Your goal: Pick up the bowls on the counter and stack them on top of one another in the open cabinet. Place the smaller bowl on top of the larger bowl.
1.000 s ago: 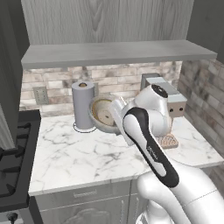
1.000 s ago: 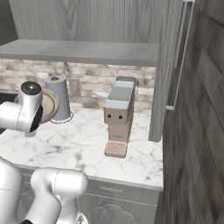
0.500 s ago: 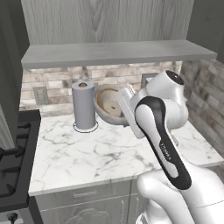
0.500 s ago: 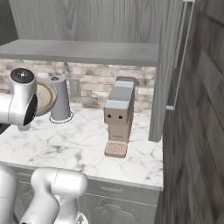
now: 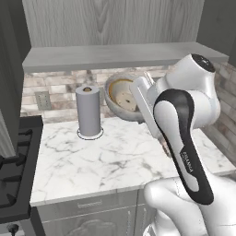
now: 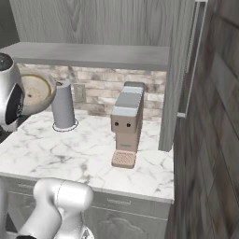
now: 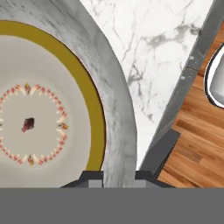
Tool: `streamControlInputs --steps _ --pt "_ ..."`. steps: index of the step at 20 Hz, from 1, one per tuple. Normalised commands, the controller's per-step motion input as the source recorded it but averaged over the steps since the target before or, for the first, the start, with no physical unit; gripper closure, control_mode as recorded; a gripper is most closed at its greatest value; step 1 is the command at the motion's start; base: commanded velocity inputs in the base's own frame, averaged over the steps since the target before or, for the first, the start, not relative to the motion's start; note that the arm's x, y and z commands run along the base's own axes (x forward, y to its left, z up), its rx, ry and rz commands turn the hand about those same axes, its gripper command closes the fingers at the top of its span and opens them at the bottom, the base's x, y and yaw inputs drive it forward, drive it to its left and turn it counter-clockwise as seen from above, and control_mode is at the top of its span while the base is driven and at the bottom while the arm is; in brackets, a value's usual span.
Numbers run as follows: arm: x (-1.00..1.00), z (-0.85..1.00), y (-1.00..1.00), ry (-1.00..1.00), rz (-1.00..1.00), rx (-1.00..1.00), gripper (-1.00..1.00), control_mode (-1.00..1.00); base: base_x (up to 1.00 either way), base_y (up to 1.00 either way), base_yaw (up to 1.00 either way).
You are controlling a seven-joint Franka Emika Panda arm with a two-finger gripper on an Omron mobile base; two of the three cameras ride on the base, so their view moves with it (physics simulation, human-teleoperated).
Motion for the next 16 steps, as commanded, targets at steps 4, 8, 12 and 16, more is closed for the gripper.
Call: streamControlInputs --steps 4,8,12,16 --pt "-0.1 0.64 -0.08 0.0 -0.07 -0.03 1.0 -1.0 0.0 0.0 0.0" --pt "0.0 0.64 -0.09 0.0 -0.06 -0.03 1.0 -1.0 0.0 0.0 0.0" --pt "0.0 0.58 -0.08 0.0 -0.04 -0.04 1.0 -1.0 0.0 0.0 0.0" --pt "0.0 0.46 -0.08 -0.07 -0.02 -0.04 1.0 -1.0 0.0 0.0 0.0"
